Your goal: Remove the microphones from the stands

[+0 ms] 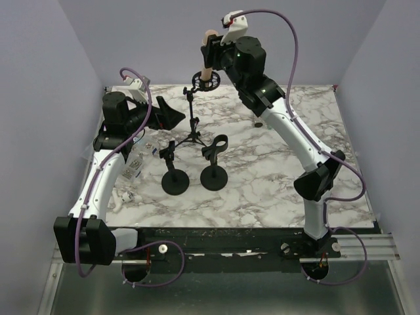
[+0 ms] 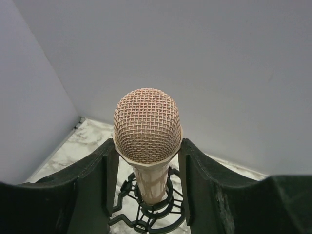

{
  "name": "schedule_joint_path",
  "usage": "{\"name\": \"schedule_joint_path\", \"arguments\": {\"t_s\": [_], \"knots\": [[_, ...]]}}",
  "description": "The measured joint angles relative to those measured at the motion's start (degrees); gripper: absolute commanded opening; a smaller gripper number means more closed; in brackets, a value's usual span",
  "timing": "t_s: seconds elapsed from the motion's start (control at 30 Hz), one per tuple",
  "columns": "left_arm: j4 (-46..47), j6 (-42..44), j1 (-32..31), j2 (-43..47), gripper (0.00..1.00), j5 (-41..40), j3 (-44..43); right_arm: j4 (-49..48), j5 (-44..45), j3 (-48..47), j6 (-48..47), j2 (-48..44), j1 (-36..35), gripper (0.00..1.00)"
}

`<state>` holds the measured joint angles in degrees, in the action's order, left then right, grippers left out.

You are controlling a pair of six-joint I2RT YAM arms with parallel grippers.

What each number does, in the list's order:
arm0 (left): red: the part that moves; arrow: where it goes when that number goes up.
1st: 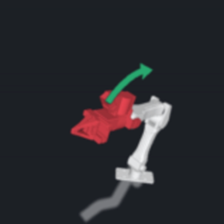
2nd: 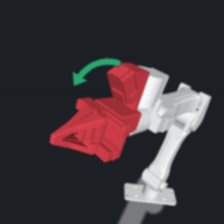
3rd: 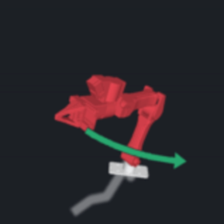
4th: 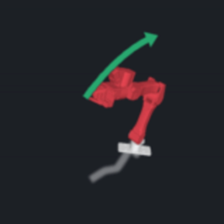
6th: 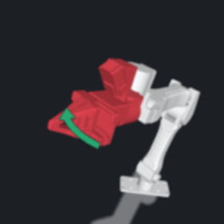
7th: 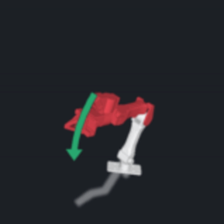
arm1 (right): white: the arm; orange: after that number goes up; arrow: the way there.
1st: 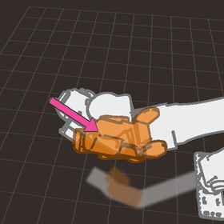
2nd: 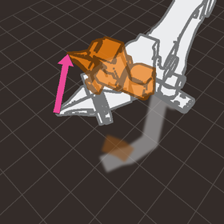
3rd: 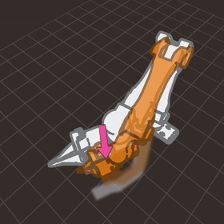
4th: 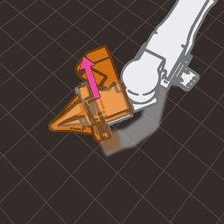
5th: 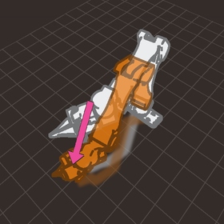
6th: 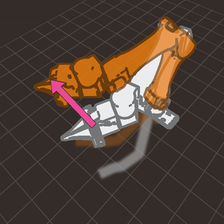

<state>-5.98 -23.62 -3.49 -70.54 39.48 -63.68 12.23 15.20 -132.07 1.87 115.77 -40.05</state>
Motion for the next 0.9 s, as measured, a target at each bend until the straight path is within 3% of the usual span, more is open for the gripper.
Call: {"name": "schedule_joint_path", "arguments": {"t_s": [0.23, 0.47, 0.67, 0.9], "knots": [[-0.2, 0.1, 0.0, -0.7, 0.98, 0.0, 0.0, -4.5, -0.7, 1.2, -0.4, -7.5, 0.0, 0.11], [-0.2, 0.1, 0.0, -0.8, 0.98, 0.0, 0.0, -16.1, 0.7, 14.3, -2.5, -22.1, 0.0, 0.05], [-0.2, 0.1, 0.1, -0.8, 0.98, 0.0, 0.0, -29.1, 8.1, 29.5, -9.7, -32.3, -0.1, 0.03], [-0.2, 0.1, 0.1, -0.8, 0.98, 0.0, 0.0, -38.6, 19.8, 38.0, -23.6, -32.0, 0.0, 0.03]]}}
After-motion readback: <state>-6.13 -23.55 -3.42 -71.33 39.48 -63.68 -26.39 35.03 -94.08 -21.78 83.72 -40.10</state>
